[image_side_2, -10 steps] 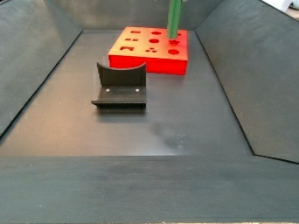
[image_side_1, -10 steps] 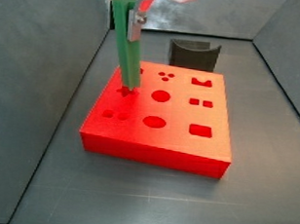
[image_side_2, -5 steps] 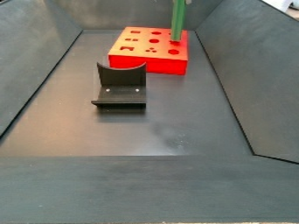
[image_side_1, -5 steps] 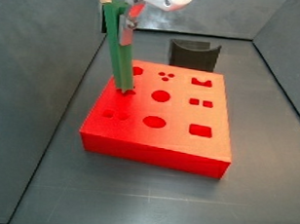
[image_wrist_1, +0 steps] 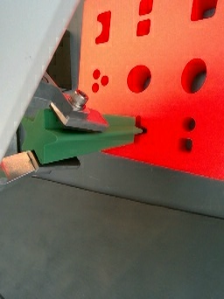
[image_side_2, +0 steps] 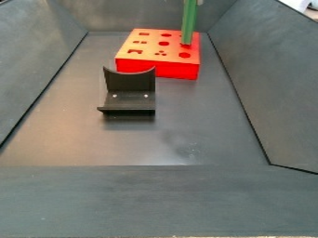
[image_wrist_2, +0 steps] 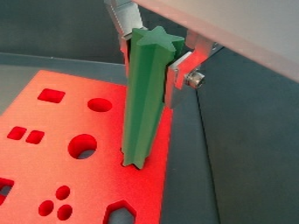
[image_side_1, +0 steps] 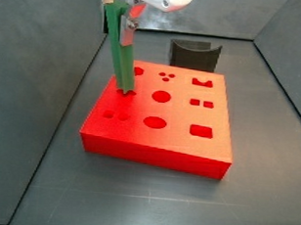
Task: Pick up the star object. Move up. Place the star object on the fixture. Regrasp the star object. Move to above the board. Insert the star object.
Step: Insert the star object.
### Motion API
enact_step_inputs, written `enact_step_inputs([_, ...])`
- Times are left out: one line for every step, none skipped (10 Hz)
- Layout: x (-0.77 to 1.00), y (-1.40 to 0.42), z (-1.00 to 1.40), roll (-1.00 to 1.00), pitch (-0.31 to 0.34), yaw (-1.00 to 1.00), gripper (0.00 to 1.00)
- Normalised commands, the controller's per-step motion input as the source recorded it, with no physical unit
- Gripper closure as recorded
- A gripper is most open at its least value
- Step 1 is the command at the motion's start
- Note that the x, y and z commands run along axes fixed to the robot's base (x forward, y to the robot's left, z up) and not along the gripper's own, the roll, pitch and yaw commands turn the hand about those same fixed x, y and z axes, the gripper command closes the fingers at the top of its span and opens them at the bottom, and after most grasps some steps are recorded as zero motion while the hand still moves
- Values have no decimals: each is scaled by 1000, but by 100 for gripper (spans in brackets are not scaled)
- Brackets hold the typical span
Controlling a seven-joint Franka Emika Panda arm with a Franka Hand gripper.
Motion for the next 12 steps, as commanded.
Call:
enact_step_inputs([0, 0, -17, -36, 0, -109, 100])
enact_step_inputs([0, 0, -3, -50, 0, -57, 100])
enact_step_inputs([66, 0, -34, -51, 0, -17, 100])
enact_step_inputs([143, 9, -83, -64, 0, -11, 100])
enact_step_inputs([177, 31, -103, -47, 9, 0, 100])
enact_step_inputs([206, 26, -94, -47, 16, 0, 100])
enact_step_inputs([200, 23, -94, -46, 16, 0, 100])
enact_step_inputs([63, 0, -91, -27, 0, 0, 100])
enact_step_inputs([0, 0, -109, -14, 0, 0, 100])
enact_step_inputs([-37, 0, -100, -7, 0, 0, 100])
enact_step_inputs([-249, 0, -40, -9, 0, -29, 100])
enact_step_inputs([-157, 0, 0, -21, 0, -43, 100])
